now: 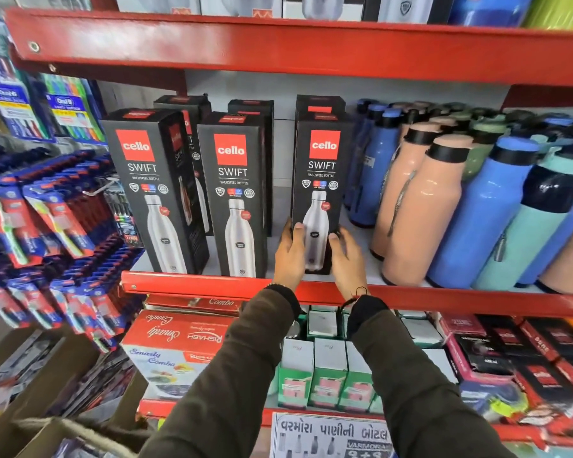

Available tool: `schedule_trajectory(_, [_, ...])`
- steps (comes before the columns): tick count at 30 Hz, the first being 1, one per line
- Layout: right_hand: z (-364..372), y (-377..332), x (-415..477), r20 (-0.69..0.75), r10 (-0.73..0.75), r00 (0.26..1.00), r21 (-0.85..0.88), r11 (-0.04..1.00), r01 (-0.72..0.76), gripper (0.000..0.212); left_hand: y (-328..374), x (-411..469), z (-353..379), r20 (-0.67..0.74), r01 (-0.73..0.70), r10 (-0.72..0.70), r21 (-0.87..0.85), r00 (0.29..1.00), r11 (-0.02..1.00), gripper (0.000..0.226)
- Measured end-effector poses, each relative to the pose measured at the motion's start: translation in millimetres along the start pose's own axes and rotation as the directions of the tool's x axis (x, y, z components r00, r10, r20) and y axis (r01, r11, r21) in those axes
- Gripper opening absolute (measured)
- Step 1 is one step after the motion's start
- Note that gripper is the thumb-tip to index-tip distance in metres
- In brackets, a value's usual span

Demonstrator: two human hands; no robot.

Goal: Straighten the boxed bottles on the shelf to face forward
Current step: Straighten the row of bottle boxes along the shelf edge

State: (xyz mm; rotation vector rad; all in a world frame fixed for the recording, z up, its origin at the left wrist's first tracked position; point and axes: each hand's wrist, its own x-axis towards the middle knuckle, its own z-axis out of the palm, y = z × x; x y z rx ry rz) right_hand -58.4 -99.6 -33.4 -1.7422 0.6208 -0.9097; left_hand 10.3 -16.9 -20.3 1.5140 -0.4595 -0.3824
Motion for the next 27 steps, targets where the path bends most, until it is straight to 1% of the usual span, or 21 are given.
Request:
schedule_trajectory(9, [-9.4,-0.3,-21.1,0.004,-0.033,0.999,-0.055,0.998,0.033,0.037,-1.6,-25.3,-10.8,-0.009,0.009,-0.009,-0.005,1.0,1.0,0.058])
schedule_trajectory(16, [-15.9,-2.6,-37.6,0.018,-0.072,0.997,-0.111,0.991,0.074,0.036,-3.8,-44.0,-15.5,-0.03,-0.033,0.036,0.082,0.999,0.996,0.057])
schedule_trajectory(20, [-16.9,-7.3,-41.6,0.012,-0.07,0.997,-0.15,0.986,0.071,0.037,-2.3,-46.0,-17.5,-0.036,-0.037,0.04,0.088,0.999,0.995,0.055])
schedule_trajectory(23, [-17.7,-10.5,-43.9,0.033,-0.055,0.998,-0.18,0.982,0.06,0.038,0.4,-46.8,-17.9,-0.037,-0.036,0.04,0.102,0.999,0.994,0.054])
schedule_trajectory(27, [-19.6,-15.5,-48.2,0.055,-0.028,0.998,-0.145,0.989,0.036,0.043,6.0,-52.2,-17.2,-0.052,-0.052,0.059,0.12,0.997,0.991,0.052])
